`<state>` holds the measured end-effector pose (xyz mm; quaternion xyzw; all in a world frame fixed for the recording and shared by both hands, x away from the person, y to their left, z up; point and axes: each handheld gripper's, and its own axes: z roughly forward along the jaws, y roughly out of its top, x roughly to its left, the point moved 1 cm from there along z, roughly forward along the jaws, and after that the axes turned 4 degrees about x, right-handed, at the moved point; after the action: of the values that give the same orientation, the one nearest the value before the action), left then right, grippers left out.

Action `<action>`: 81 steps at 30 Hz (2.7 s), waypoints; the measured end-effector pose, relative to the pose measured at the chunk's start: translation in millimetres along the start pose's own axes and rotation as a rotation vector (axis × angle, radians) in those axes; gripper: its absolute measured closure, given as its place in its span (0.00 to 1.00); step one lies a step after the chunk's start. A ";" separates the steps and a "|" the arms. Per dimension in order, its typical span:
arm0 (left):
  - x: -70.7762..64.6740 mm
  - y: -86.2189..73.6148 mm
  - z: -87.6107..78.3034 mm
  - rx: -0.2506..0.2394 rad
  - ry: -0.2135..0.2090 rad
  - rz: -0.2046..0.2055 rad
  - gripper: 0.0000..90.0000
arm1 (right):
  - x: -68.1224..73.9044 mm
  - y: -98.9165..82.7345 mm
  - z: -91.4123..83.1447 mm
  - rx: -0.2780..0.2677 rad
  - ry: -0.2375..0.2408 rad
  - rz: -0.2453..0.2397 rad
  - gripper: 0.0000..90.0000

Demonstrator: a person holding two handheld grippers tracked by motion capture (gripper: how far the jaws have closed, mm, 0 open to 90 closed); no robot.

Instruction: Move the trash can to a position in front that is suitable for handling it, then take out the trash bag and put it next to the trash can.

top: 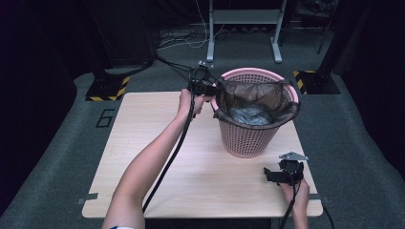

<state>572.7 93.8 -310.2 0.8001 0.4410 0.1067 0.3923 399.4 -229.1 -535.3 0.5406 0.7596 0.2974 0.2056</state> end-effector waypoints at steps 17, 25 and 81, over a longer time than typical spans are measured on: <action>69.7 -50.2 -68.6 -0.049 0.068 -0.092 0.74 | 0.3 0.1 0.2 -0.003 -0.004 0.004 0.04; 95.8 -68.8 -94.8 -0.063 0.105 -0.139 0.74 | 0.3 0.1 0.2 -0.003 -0.006 0.004 0.04; 128.6 -61.8 -119.9 -0.083 0.058 -0.088 0.31 | 70.8 271.0 -98.1 -0.168 0.266 -0.221 0.21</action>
<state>548.0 278.0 -297.1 0.7595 0.4821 0.1305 0.4167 503.1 -120.1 -279.5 0.3908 0.8073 0.4042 0.1791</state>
